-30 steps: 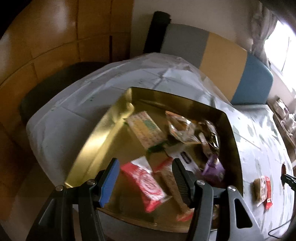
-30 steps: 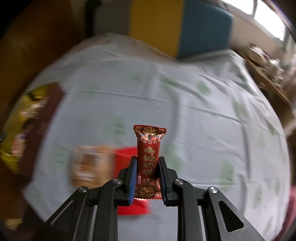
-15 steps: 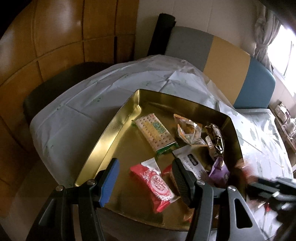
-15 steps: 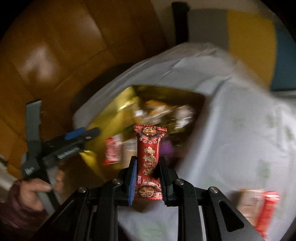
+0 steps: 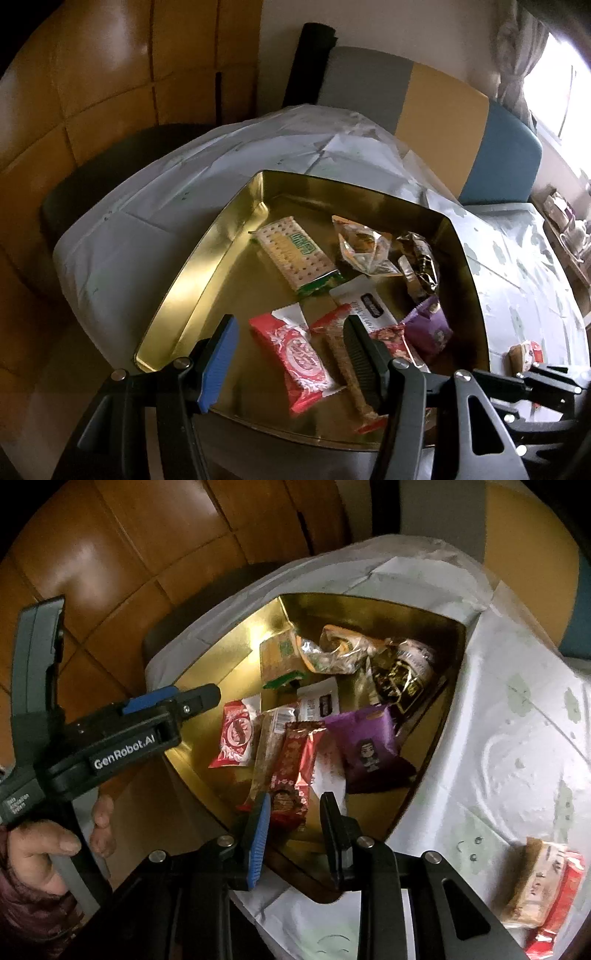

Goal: Organize snacks
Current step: 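Carry the small red-and-gold cake into the gold tray and open the right gripper, then move both tools back over the pastry bag and red packet on the cloth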

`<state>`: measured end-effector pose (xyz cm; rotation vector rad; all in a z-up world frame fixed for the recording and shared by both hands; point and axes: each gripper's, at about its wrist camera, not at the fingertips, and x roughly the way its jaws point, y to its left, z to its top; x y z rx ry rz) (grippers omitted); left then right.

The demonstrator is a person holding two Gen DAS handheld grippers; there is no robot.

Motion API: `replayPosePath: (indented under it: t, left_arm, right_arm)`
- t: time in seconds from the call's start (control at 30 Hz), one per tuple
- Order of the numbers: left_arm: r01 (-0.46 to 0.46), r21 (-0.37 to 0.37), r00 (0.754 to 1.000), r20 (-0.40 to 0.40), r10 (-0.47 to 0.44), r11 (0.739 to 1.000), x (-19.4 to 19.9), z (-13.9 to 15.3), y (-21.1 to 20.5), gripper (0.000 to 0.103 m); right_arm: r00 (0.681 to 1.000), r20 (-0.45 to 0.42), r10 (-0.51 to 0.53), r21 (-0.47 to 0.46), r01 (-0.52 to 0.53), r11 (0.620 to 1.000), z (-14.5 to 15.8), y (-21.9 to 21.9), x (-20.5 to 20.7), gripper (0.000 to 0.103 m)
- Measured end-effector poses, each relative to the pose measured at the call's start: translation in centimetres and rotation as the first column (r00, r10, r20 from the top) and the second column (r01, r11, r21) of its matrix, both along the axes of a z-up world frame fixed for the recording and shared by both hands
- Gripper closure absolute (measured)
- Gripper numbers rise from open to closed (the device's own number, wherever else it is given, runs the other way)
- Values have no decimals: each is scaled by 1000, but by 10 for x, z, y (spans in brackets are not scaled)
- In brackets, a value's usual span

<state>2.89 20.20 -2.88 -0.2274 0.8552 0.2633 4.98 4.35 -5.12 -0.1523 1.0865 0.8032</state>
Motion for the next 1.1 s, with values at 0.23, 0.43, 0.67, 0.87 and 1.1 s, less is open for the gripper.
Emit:
replayPosePath:
  t: [0.23, 0.43, 0.67, 0.87, 1.1]
  left_arm:
    - [42, 15, 999, 3, -42, 999, 0, 3, -14, 43]
    - [83, 24, 997, -5, -83, 996, 1, 4, -26, 43]
    - [117, 36, 993, -7, -117, 992, 2, 6, -37, 43]
    - [144, 46, 990, -17, -143, 989, 3, 6, -47, 43]
    - [183, 63, 983, -18, -182, 981, 5, 9, -59, 43]
  right_arm:
    - [997, 13, -76, 34, 75, 997, 8, -24, 5, 64]
    - [992, 21, -124, 53, 123, 991, 16, -47, 4, 62]
    - [982, 33, -188, 61, 185, 981, 19, -70, 8, 59]
    - [961, 51, -274, 50, 271, 961, 20, -103, 18, 58]
    - [933, 91, -349, -14, 351, 936, 18, -146, 25, 56]
